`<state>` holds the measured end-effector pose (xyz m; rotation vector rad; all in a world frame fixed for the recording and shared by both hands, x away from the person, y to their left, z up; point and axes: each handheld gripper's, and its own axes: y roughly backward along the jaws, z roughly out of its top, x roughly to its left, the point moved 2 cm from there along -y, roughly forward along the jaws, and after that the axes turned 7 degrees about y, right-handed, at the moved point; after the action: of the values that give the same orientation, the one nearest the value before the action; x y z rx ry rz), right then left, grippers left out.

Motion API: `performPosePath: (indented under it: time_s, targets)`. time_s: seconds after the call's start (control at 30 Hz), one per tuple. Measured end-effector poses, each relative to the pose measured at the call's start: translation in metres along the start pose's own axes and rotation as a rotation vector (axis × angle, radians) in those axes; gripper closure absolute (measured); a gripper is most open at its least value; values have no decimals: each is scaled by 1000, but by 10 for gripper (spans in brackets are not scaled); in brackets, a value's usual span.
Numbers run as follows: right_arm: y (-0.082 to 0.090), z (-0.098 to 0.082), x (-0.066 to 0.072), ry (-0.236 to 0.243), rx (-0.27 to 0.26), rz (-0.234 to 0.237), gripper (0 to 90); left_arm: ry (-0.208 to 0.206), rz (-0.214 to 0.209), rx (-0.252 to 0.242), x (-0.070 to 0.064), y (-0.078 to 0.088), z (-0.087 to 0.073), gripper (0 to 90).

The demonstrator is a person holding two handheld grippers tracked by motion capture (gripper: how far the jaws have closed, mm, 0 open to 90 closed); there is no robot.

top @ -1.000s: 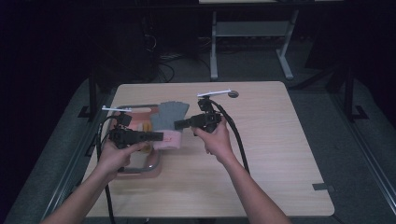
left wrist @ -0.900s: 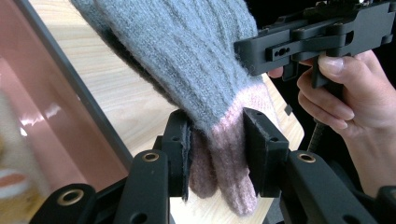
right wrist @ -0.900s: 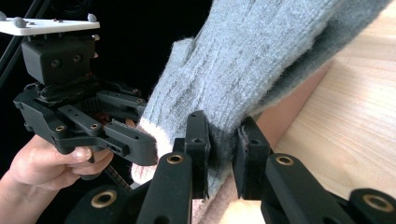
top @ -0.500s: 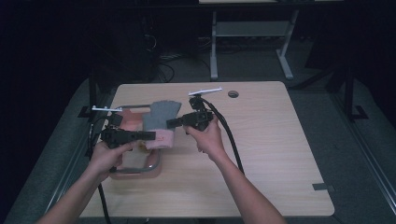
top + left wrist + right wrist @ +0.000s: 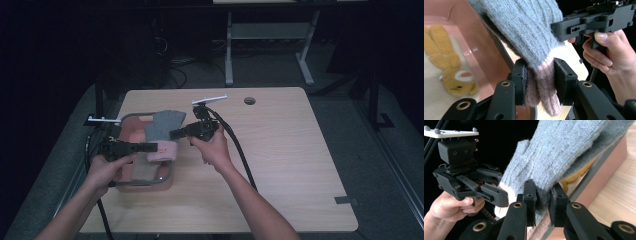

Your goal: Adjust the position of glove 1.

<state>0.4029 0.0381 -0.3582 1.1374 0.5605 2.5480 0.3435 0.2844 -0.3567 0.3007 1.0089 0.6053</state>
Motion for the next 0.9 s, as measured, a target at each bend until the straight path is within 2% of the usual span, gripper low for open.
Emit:
performPosePath:
  time_s: [0.43, 0.9]
  targets:
    - [-13, 9, 4, 13, 13, -2, 774, 16, 19, -9, 7, 11, 2, 655]
    - [-32, 12, 4, 6, 39, 17, 773, 33, 51, -12, 18, 22, 0, 656]
